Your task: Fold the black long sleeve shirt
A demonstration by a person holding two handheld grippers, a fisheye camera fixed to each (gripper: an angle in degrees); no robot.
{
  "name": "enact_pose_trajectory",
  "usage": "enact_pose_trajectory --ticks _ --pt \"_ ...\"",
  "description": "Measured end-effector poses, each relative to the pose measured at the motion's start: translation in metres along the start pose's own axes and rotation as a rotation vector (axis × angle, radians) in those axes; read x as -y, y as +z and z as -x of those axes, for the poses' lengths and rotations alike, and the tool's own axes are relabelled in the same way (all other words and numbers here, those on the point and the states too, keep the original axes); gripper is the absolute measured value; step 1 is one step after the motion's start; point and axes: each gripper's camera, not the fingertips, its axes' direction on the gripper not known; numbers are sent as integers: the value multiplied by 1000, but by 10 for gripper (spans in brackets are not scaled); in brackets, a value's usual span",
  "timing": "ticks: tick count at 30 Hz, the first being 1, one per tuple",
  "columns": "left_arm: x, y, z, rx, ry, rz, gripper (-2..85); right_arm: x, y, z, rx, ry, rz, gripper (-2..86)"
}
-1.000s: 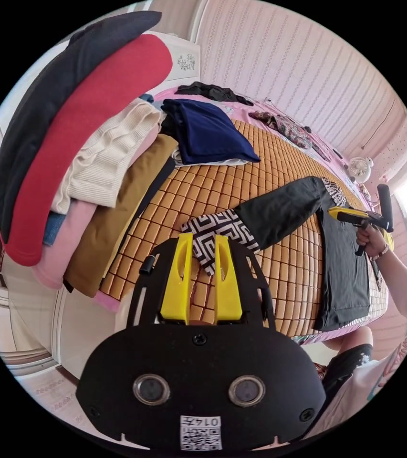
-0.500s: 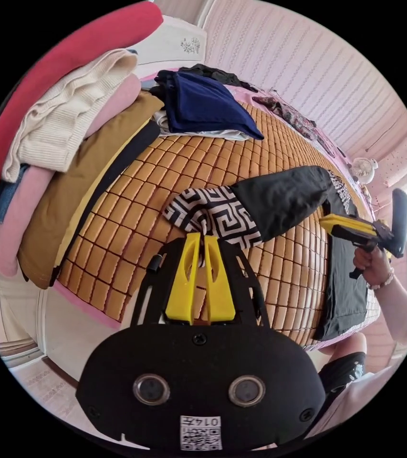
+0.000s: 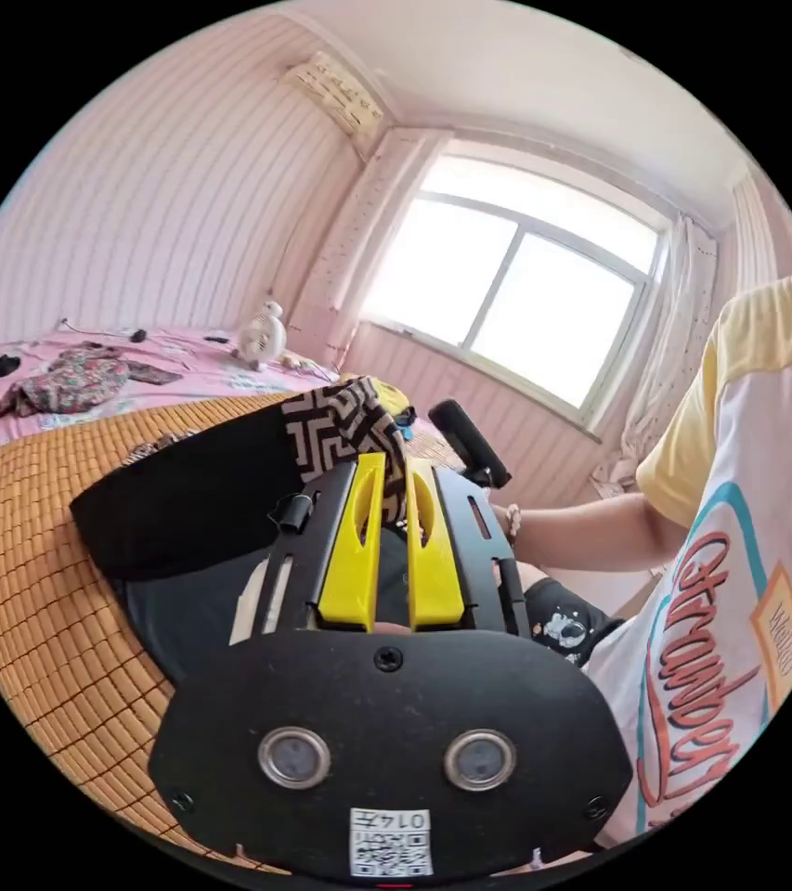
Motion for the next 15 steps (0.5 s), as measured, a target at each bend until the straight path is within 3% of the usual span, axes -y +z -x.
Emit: enact_pose_trajectory --ticks 6,11,15 --pt "-53 70 12 -8 -134 277 62 -68 -41 -72 -209 288 65 62" --pt "-71 71 55 178 -259 341 60 -77 -41 -39 -253 85 36 69" --pt "-58 72 114 440 -322 349 59 -82 -15 -15 -278 -86 153 84"
